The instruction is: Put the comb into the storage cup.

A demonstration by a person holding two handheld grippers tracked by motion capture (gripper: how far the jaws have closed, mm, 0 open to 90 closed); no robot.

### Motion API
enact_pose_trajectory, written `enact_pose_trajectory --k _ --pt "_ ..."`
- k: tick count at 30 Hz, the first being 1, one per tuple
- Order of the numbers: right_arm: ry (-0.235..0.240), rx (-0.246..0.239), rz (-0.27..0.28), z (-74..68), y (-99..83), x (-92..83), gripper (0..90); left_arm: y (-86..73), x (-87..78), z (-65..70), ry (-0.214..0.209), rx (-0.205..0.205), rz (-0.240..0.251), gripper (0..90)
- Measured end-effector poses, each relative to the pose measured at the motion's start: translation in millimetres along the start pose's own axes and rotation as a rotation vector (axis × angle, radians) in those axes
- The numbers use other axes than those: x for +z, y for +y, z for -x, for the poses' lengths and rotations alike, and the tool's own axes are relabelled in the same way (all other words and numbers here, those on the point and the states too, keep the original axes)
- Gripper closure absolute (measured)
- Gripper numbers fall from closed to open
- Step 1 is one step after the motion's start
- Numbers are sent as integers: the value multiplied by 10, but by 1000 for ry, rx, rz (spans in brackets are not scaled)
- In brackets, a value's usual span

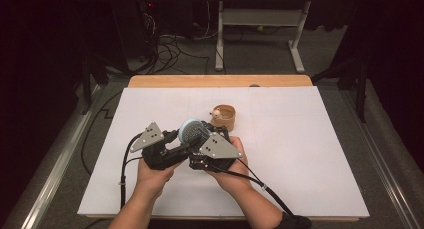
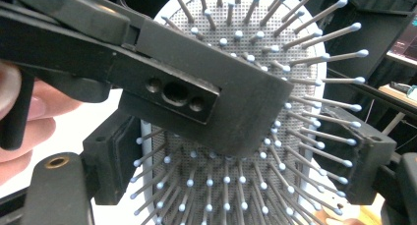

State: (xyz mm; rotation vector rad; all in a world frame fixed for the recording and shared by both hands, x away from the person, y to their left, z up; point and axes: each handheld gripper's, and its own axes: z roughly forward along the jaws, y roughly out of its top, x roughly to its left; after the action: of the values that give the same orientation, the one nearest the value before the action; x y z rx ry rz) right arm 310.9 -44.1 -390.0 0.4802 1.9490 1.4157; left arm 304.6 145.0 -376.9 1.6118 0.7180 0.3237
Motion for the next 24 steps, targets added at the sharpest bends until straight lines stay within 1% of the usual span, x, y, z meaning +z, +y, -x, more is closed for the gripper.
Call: enact_pose_trajectory --k 5,7,9,11,14,18,20,24 --pt "1 0 -9 -3 6 15 197 -3 -2 -7 3 -1 0 528" --pt "2 2 -8 -3 8 15 196 -6 -6 -11 -1 -2 6 528" --pt "11 9 -13 8 15 17 193 -5 -8 -13 -1 -2 5 530" --pt "33 30 -15 29 16 17 182 -3 -16 -10 1 1 7 531" --pt "39 50 -29 47 13 20 138 4 -26 -9 4 1 13 533" --pt "31 70 -41 58 0 32 41 3 -29 -16 10 4 11 535" --pt "39 87 -45 63 -6 37 12 0 -33 -16 7 6 10 535" --pt "38 85 -60 51 -26 47 0 2 -40 -9 10 17 14 536"
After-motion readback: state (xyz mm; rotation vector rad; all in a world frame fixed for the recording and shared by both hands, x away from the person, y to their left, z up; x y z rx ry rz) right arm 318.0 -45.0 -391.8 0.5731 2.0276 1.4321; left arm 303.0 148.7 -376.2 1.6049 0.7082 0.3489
